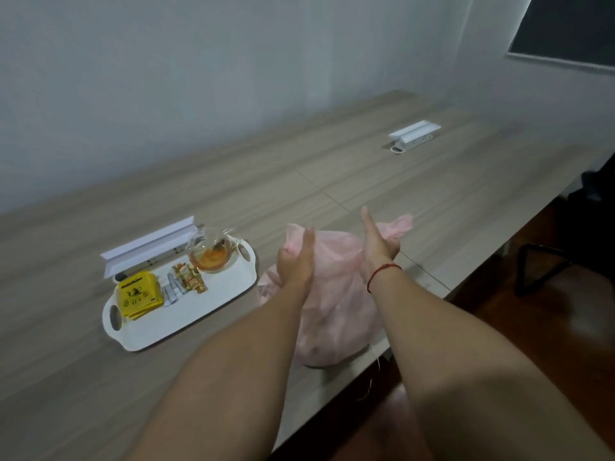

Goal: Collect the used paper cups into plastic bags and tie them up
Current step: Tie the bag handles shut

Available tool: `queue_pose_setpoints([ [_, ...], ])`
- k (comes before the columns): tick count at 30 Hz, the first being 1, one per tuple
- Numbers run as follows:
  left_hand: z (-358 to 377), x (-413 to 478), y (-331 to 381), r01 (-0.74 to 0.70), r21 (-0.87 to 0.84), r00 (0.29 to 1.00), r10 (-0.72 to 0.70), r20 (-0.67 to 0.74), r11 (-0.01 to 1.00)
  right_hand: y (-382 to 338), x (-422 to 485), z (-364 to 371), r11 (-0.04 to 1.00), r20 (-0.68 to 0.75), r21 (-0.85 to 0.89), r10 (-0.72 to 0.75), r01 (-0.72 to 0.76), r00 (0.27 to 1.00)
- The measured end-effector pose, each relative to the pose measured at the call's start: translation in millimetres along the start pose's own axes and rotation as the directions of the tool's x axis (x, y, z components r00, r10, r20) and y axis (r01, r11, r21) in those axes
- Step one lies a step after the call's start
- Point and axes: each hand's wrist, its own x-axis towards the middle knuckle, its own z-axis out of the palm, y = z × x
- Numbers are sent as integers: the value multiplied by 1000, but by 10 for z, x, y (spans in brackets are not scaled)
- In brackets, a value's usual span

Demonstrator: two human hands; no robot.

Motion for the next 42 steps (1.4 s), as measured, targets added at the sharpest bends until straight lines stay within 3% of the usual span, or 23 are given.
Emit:
queue_pose_setpoints([
  [4,69,99,-59,-59,165,997,65,-33,985,128,-21,-71,980,94,-194,-15,33,995],
  [8,44,132,21,-58,152,992,74,-103,987,297,10,-222,738,114,-668,-27,96,993],
  [11,49,179,75,-62,129,989,78,-124,990,332,6,-275,625,68,-774,-79,102,995],
  [13,40,194,96,-41,73,988,51,-145,997,282,-16,-266,733,6,-675,-112,87,994],
  [16,15,205,102,9,-93,996,-17,-83,996,140,-27,-242,950,-116,-312,-69,30,991],
  [19,40,217,30,-18,-28,999,18,27,999,48,-46,-192,990,-138,-140,-51,31,989],
  [22,135,258,-8,-95,121,995,92,26,988,46,-157,-174,976,-17,-203,-77,72,997],
  [25,158,225,43,-115,84,993,117,-15,990,68,-182,-245,940,108,-312,-110,138,988],
  [31,170,209,29,-88,-31,996,88,-7,996,215,-20,-261,851,131,-498,-118,169,984],
  [36,130,226,-12,-178,78,984,176,29,981,222,-24,-253,809,142,-568,-85,152,986],
  [39,88,243,-7,-141,62,990,140,14,988,133,-91,-218,968,193,-249,52,-2,980],
  [42,8,264,17,-15,-48,1000,14,-3,999,17,-146,-149,969,227,180,129,-172,965],
])
